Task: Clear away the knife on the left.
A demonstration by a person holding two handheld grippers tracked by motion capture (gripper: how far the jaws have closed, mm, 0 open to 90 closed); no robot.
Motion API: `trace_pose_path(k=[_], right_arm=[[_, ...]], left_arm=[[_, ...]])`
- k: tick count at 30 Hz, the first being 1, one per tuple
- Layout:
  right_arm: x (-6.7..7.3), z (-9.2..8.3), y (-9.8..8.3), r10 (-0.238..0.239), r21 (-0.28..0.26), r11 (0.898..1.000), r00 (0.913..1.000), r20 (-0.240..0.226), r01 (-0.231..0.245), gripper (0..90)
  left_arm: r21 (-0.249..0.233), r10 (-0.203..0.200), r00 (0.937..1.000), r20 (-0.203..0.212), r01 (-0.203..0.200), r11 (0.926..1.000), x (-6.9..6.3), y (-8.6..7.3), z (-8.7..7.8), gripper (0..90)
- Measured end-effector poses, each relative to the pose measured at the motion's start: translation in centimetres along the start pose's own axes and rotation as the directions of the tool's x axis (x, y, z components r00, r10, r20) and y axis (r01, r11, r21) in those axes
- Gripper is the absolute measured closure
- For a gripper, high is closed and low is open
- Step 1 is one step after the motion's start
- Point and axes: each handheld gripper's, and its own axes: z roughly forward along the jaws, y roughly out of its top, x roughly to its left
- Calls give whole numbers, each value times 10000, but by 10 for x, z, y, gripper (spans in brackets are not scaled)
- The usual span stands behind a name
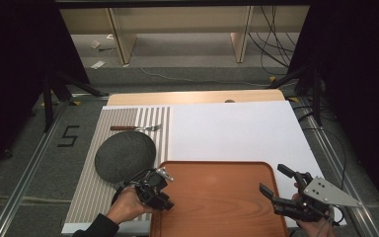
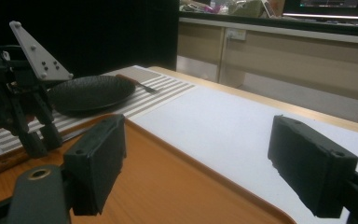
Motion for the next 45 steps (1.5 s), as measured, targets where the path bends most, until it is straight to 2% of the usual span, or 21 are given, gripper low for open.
trace_pose_path(k=[3, 12, 14, 15, 18, 19, 22, 23, 25, 26, 27, 28, 29, 30, 31, 32, 33, 38, 41, 43, 45], right_arm=[[0, 0, 0, 1, -17, 10000, 10000, -11, -1, 202], [0, 0, 0, 3, -11, 10000, 10000, -15, -3, 202], [0, 0, 0, 10, -16, 10000, 10000, -15, -10, 202], [0, 0, 0, 10, -16, 10000, 10000, -15, -10, 202], [0, 0, 0, 7, -11, 10000, 10000, -16, -7, 202], [0, 0, 0, 10, -17, 10000, 10000, -16, -10, 202], [0, 0, 0, 9, -16, 10000, 10000, -18, -9, 202], [0, 0, 0, 5, -19, 10000, 10000, -20, -5, 202], [0, 0, 0, 7, -2, 10000, 10000, -16, -7, 202], [0, 0, 0, 7, -2, 10000, 10000, -16, -7, 202], [0, 0, 0, 8, -18, 10000, 10000, -16, -8, 202], [0, 0, 0, 15, -12, 10000, 10000, -21, -15, 202], [0, 0, 0, 21, -4, 10000, 10000, -20, -21, 202], [0, 0, 0, 16, -13, 10000, 10000, -17, -16, 202], [0, 0, 0, 16, -13, 10000, 10000, -17, -16, 202], [0, 0, 0, 21, -13, 10000, 10000, -23, -21, 201], [0, 0, 0, 21, -13, 10000, 10000, -23, -21, 201], [0, 0, 0, 36, -18, 10000, 10000, -27, -36, 202], [0, 0, 0, 22, -13, 10000, 10000, -24, -22, 201], [0, 0, 0, 36, -14, 10000, 10000, -27, -36, 201], [0, 0, 0, 39, -12, 10000, 10000, -30, -39, 201]], left_arm=[[-631, -113, 9998, 182, 124, 9979, -1, 1, -3, 406], [-1836, 44, 9999, 94, -26, 9830, -6, 5, -11, 244], [-2481, 129, 9999, 41, -115, 9687, -7, 5, -16, 231], [-2481, 129, 9999, 41, -115, 9687, -7, 5, -16, 224], [-3034, 224, 9997, 10, -210, 9526, -8, 5, -20, 213], [-3305, 335, 9994, -44, -331, 9432, -8, 5, -22, 208], [-3527, 448, 9989, -144, -470, 9345, -9, 4, -24, 191], [-3846, 502, 9986, -182, -533, 9216, -10, 4, -26, 187], [-4162, 564, 9982, -223, -605, 9073, -11, 3, -28, 177], [-4162, 564, 9982, -223, -605, 9073, -11, 3, -28, 175], [-4306, 573, 9982, -202, -604, 9005, -11, 3, -29, 175], [-4582, 600, 9979, -229, -638, 8866, -12, 1, -31, 172], [-4694, 632, 9977, -236, -669, 8805, -12, 1, -33, 172], [-4694, 632, 9977, -236, -669, 8805, -12, 1, -33, 172], [-4810, 628, 9978, -216, -654, 8743, -12, 0, -34, 172], [-5038, 681, 9974, -246, -712, 8609, -12, -2, -36, 171], [-5038, 681, 9974, -246, -712, 8609, -12, -2, -36, 171], [-5551, 693, 9969, -381, -788, 8281, -12, -8, -42, 165], [-5636, 693, 9966, -455, -829, 8219, -12, -10, -43, 164], [-5794, 635, 9965, -546, -834, 8108, -11, -14, -45, 163], [-5822, 616, 9963, -594, -847, 8086, -10, -15, -45, 162]])
